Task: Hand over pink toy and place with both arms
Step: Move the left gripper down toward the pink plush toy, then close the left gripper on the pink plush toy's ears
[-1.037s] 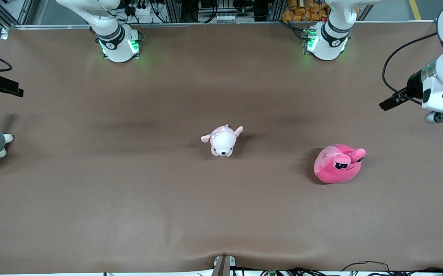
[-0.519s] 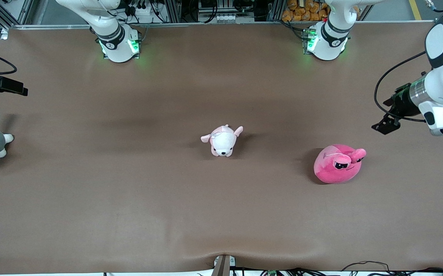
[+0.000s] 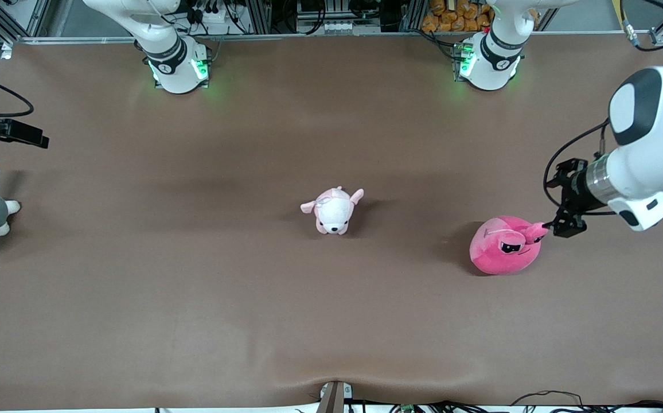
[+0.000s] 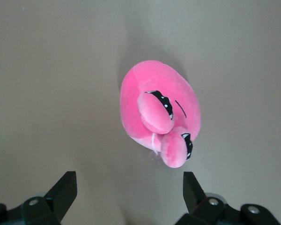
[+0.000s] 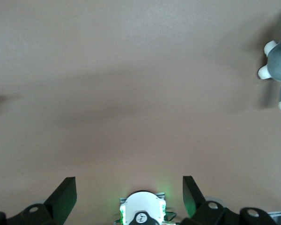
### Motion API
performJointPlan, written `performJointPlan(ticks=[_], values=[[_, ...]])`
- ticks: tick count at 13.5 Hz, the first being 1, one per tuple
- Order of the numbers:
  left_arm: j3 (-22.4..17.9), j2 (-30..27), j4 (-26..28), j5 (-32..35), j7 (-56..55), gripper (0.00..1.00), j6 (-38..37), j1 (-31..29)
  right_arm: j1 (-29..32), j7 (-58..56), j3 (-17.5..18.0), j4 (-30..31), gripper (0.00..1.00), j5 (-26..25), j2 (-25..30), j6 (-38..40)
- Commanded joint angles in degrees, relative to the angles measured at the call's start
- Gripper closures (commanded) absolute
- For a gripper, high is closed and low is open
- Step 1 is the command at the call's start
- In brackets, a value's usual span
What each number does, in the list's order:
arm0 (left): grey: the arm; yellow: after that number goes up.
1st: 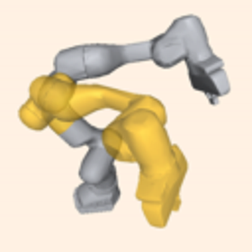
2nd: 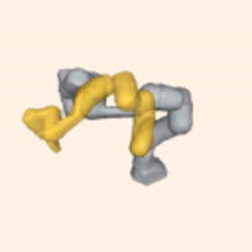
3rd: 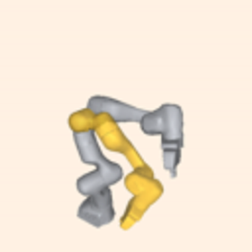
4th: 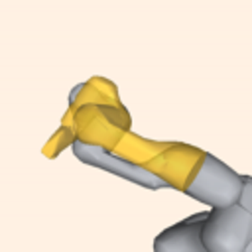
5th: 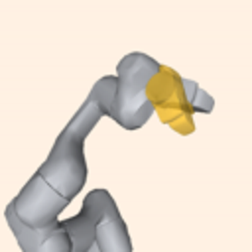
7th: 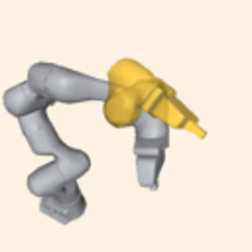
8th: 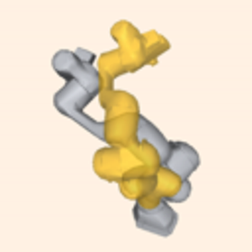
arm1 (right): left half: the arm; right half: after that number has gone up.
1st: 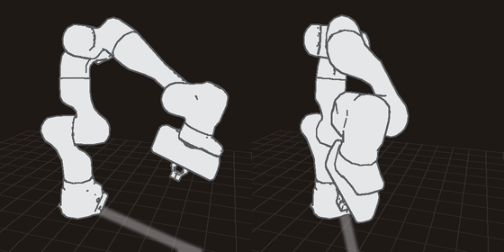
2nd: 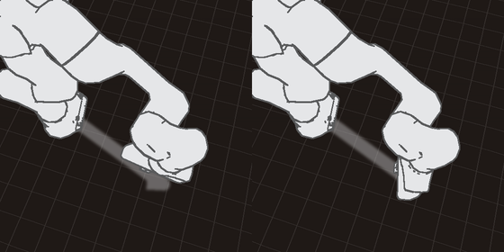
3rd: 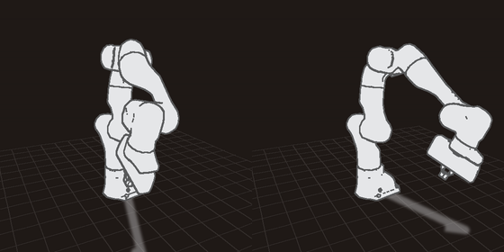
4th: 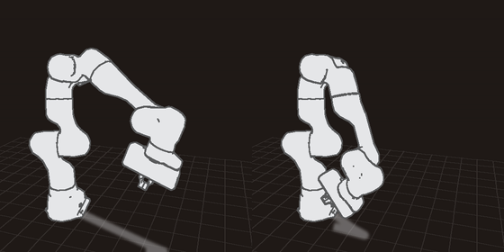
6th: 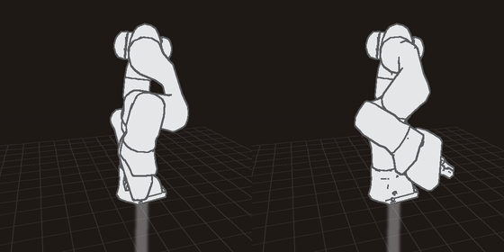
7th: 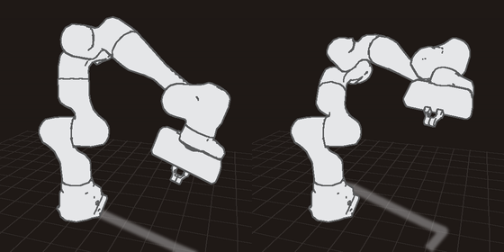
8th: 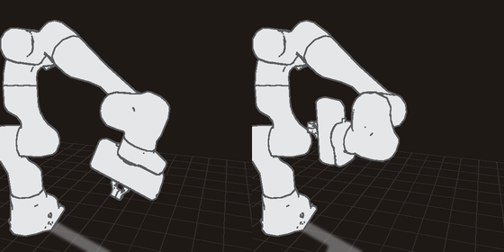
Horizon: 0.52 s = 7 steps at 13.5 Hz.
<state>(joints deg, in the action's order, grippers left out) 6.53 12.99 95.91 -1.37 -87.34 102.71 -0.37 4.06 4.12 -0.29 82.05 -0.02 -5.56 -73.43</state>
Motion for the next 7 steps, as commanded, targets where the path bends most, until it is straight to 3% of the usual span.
performJointPlan(ticks=[1, 7], values=[[-0.2, 0.63, -1.78, -0.91, -6.32, 0.0, -0.49, -0.6, 0.42, 4.82, -0.15, 0.12, 0.0, 3.18, 0.38, 0.57], [-0.64, 2.56, -1.87, -1.61, -14.5, 0.0, 2.83, -1.12, 0.42, 14.76, -0.06, 0.3, 0.0, 7.49, 0.29, 1.54]])
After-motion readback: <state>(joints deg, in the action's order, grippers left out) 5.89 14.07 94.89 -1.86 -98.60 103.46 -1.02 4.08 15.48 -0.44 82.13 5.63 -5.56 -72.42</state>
